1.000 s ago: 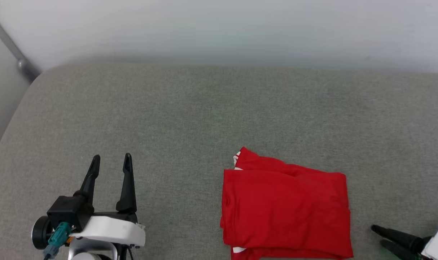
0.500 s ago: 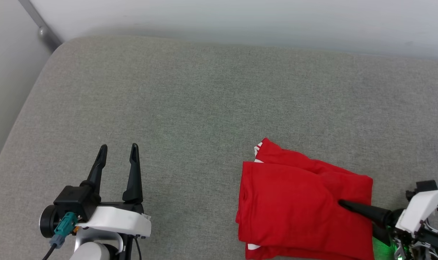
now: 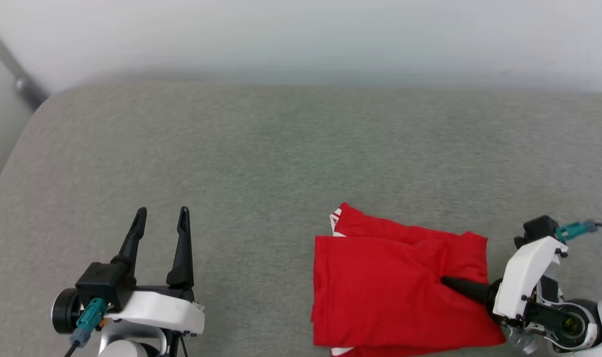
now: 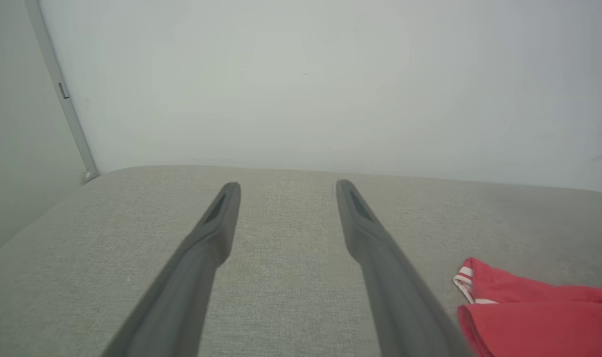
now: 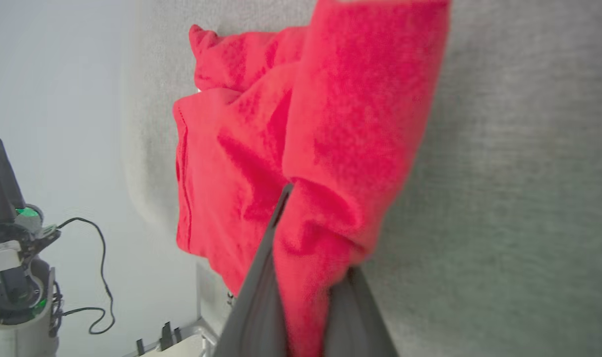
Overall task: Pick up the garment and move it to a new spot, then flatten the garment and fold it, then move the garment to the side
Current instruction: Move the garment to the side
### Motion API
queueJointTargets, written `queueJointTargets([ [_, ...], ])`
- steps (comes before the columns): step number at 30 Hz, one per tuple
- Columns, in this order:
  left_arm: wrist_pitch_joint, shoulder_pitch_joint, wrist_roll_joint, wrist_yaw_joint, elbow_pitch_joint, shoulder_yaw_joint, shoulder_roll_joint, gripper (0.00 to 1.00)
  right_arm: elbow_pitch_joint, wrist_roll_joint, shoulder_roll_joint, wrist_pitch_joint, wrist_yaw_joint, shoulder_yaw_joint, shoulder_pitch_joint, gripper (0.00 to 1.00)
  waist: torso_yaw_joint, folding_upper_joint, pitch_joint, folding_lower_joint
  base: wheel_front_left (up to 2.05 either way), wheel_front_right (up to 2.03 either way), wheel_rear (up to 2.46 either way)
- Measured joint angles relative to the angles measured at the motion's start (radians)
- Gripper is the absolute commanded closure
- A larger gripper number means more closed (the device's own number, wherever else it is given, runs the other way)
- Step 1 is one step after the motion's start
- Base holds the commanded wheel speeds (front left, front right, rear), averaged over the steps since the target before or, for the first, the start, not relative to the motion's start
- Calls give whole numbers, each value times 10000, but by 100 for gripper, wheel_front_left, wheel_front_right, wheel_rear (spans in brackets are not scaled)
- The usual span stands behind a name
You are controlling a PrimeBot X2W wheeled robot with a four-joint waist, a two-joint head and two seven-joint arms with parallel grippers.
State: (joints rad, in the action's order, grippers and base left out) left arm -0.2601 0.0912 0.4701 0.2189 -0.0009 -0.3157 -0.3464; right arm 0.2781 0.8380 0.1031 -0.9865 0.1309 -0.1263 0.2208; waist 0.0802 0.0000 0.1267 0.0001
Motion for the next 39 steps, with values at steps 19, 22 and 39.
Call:
queueJointTargets([
  [19, 506, 1083, -652, -215, -1081, -238, -637, 0, -453, -3496, 2194, 1168, 0, 1827, 1987, 100, -3574, 0, 820, 0, 0, 0, 0],
  [22, 832, 1678, -917, -236, -1544, -142, -991, 0, -104, -3764, 2336, 1697, 2, 1593, 2757, 100, -3958, 0, 1567, 0, 0, 0, 0],
  [39, 2690, 4295, -1879, -796, -3377, -591, -1939, 0, 3158, -5731, 2746, 5986, 2, -1358, 6033, 100, -4944, 0, 5526, 1, 0, 0, 0],
])
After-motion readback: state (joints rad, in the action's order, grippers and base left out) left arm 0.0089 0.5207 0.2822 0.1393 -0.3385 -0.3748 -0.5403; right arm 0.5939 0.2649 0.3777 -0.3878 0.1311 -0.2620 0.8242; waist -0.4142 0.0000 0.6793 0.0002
